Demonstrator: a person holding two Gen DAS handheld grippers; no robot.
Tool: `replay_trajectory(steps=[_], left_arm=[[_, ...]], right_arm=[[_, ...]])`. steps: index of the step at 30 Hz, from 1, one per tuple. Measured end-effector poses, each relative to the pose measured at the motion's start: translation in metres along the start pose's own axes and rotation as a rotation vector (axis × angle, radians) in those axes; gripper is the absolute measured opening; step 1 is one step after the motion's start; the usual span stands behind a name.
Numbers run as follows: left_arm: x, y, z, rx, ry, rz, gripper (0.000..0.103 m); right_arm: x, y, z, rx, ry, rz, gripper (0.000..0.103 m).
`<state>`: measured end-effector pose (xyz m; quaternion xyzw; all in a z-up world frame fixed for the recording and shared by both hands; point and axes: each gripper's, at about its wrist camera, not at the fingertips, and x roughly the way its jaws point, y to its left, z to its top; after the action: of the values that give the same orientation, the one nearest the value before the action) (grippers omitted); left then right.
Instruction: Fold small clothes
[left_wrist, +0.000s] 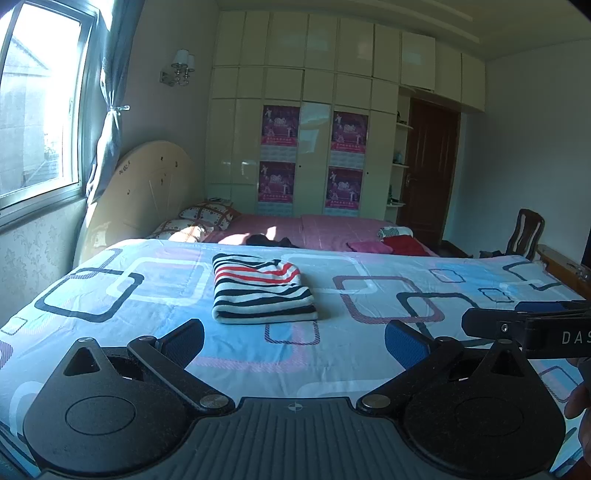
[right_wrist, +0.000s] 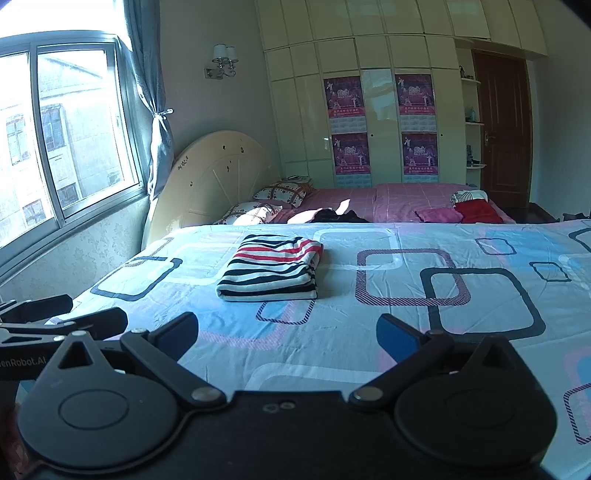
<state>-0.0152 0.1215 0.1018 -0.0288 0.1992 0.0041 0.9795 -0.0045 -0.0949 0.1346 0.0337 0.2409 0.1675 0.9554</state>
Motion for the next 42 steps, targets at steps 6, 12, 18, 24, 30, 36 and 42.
replay_trajectory(steps=[6, 12, 18, 24, 30, 36, 42], left_arm=[[0.001, 0.000, 0.001, 0.002, 0.000, -0.001, 0.103], [0.006, -0.001, 0.004, 0.008, 0.001, -0.005, 0.103], [0.008, -0.005, 0.006, 0.017, -0.001, -0.008, 0.103], [0.009, -0.006, 0.006, 0.017, -0.003, -0.005, 0.103], [0.010, -0.006, 0.007, 0.017, -0.001, -0.005, 0.103], [0.010, -0.006, 0.008, 0.018, -0.004, -0.006, 0.103], [0.011, -0.006, 0.008, 0.008, -0.011, -0.005, 0.103]], right_arm=[[0.000, -0.001, 0.001, 0.003, 0.002, 0.001, 0.103], [0.000, -0.001, 0.002, 0.002, 0.001, 0.000, 0.103], [0.003, -0.004, 0.006, 0.003, 0.003, -0.001, 0.103], [0.005, -0.005, 0.008, 0.005, 0.001, 0.000, 0.103], [0.009, -0.008, 0.010, 0.006, 0.006, 0.002, 0.103], [0.010, -0.008, 0.010, 0.005, 0.006, 0.001, 0.103], [0.010, -0.008, 0.010, 0.006, 0.006, 0.002, 0.103]])
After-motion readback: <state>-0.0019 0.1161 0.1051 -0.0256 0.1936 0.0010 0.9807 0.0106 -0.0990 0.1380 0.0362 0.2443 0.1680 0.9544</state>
